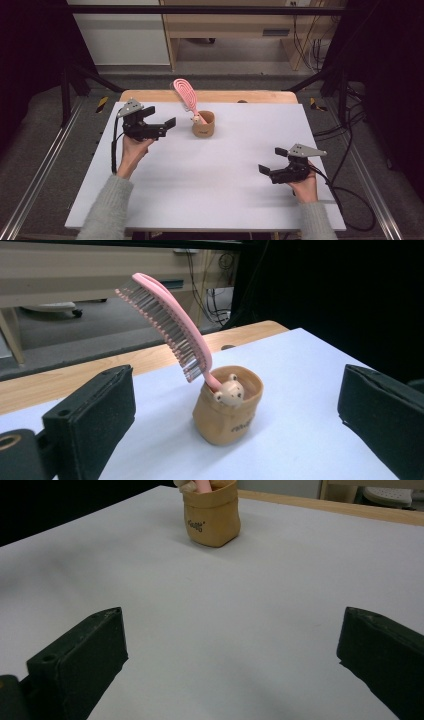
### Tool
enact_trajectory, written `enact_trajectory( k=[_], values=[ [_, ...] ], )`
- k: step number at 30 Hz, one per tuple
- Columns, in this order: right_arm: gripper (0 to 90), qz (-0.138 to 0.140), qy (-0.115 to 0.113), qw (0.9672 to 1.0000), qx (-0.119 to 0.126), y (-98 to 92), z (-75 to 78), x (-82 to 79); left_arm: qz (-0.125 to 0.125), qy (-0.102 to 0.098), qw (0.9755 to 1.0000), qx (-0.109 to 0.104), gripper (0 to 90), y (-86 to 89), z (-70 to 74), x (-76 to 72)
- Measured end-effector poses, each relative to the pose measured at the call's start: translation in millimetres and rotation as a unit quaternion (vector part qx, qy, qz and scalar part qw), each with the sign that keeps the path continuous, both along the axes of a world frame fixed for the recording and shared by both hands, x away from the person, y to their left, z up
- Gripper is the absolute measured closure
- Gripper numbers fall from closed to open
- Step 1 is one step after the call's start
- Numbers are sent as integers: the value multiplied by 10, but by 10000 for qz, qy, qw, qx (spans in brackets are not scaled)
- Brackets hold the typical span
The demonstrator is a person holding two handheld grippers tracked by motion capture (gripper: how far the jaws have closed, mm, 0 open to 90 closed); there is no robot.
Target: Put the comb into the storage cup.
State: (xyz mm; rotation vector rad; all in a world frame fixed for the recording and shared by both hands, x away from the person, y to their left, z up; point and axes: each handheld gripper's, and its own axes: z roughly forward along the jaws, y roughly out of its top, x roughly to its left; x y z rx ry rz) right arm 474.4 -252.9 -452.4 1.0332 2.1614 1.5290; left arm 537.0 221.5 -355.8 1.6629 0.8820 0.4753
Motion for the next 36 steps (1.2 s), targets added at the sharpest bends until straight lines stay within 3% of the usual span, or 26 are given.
enact_trajectory(
  k=[7, 17, 27, 36],
  values=[
    [1, -11, 4, 10000, -4, 10, -9, 3, -125, 0, 9999, 31, 19, 101, -116, -164],
    [1, -27, -16, 10000, -10, 7, -8, 1, -310, 150, 9992, 199, 20, 203, -397, -395],
    [1, -24, -8, 10000, 3, 11, -11, -2, -209, 378, 9983, 394, 20, 370, -671, -523],
    [1, -25, 15, 10000, -26, 9, -16, -4, -97, 433, 9980, 455, 20, 518, -821, -632]
  ],
)
